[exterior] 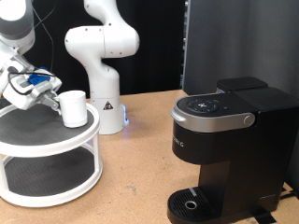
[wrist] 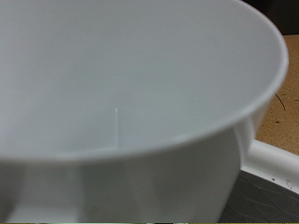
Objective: Make a cup of coffee with the keurig machine
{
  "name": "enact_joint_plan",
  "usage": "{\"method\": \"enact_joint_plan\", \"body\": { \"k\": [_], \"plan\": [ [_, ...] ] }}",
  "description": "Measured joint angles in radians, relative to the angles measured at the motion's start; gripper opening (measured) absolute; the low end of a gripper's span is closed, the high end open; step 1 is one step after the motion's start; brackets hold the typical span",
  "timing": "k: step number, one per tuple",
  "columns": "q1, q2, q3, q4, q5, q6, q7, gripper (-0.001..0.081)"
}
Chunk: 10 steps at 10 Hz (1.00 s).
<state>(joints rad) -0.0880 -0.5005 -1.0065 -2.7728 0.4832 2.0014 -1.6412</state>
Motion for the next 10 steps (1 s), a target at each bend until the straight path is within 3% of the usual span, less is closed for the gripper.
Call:
{"method": "enact_joint_plan", "body": {
  "k": [4, 8, 10],
  "plan": [
    [-0.001, -0.007, 0.010, 0.009, 0.000, -0.017, 0.041, 0.0071],
    [-0.036, -0.068, 0.089, 0.074, -0.009, -0.162, 0.215, 0.0071],
    [-0.052, -0.096, 0.119, 0.109, -0.063, -0.234, 0.251, 0.0071]
  ]
}}
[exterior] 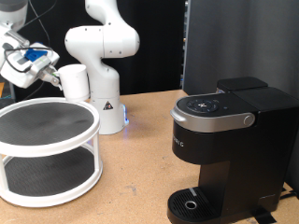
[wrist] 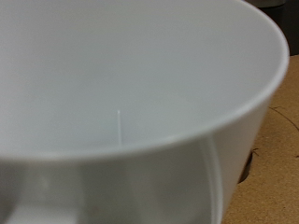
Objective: Make a cup of coffee with the keurig machine
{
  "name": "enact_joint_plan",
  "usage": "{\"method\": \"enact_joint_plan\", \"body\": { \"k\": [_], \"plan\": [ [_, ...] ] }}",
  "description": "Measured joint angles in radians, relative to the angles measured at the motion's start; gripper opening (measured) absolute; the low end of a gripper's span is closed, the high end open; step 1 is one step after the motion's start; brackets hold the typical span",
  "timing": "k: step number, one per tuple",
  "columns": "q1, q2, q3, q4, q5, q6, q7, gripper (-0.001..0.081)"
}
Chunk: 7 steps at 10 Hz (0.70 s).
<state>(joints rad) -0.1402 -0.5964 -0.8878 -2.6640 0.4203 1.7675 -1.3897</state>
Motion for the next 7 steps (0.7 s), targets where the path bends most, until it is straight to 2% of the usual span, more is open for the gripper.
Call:
{"method": "enact_joint_plan", "body": {
  "k": [1, 3, 5, 7],
  "plan": [
    [-0.005, -0.006, 0.007, 0.014, -0.032, -0.027, 0.001, 0.0071],
    [-0.005, -0.006, 0.008, -0.007, 0.022, 0.017, 0.011, 0.0071],
    [0.009, -0.008, 0.042, -0.063, 0.140, 0.142, 0.022, 0.0071],
    [0.058, -0.007, 0.093, -0.100, 0.248, 0.260, 0.027, 0.0071]
  ]
}}
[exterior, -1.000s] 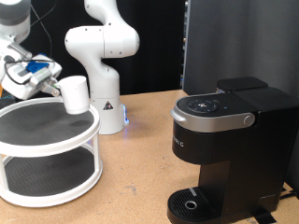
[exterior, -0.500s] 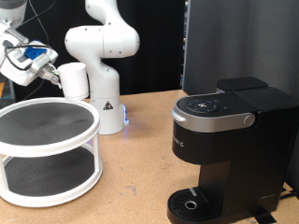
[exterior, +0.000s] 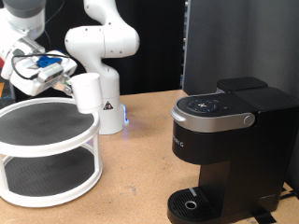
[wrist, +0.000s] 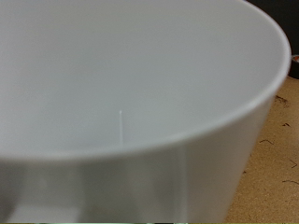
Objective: Make a cup of coffee with the keurig machine
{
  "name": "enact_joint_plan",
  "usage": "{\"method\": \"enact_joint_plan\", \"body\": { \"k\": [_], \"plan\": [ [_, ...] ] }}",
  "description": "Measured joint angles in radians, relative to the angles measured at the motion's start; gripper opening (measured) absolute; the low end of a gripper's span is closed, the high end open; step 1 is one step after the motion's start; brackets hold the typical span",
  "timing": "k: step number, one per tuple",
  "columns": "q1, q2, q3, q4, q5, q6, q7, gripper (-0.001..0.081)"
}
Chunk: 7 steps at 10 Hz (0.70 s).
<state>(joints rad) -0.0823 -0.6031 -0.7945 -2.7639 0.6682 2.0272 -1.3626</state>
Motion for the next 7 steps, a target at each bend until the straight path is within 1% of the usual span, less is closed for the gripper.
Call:
{"method": "enact_joint_plan", "body": {
  "k": [2, 4, 5, 7],
  "plan": [
    [0.058, 0.005, 0.056, -0.020, 0.088, 0.106, 0.014, 0.0071],
    [0.125, 0.020, 0.102, -0.026, 0.182, 0.194, 0.018, 0.0071],
    [0.146, 0.035, 0.113, -0.025, 0.206, 0.224, 0.018, 0.0071],
    [0.148, 0.036, 0.112, -0.024, 0.209, 0.223, 0.018, 0.0071]
  ]
}}
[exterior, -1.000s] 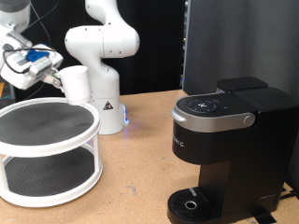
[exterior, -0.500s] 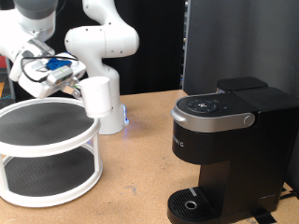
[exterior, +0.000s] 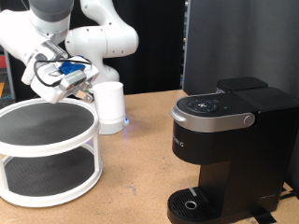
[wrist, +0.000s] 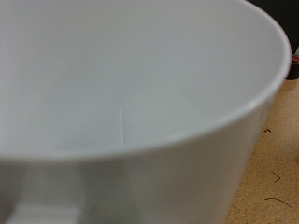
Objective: Make a cup of coffee with the keurig machine
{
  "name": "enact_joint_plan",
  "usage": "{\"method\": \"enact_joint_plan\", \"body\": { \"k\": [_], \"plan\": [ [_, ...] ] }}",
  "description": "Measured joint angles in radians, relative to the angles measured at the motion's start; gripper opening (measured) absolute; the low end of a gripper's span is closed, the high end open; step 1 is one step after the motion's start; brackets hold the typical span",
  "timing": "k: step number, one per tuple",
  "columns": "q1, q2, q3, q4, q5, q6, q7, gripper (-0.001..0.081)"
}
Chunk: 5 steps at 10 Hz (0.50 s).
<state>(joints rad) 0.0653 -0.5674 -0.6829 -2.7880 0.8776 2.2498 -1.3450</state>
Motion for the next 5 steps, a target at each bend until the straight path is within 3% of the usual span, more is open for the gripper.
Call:
{"method": "enact_joint_plan", "body": {
  "k": [2, 5],
  "plan": [
    [0.017, 0.009, 0.024, 0.000, 0.036, 0.039, 0.021, 0.0071],
    [0.078, 0.053, 0.095, 0.009, 0.118, 0.153, 0.074, 0.0071]
  ]
}}
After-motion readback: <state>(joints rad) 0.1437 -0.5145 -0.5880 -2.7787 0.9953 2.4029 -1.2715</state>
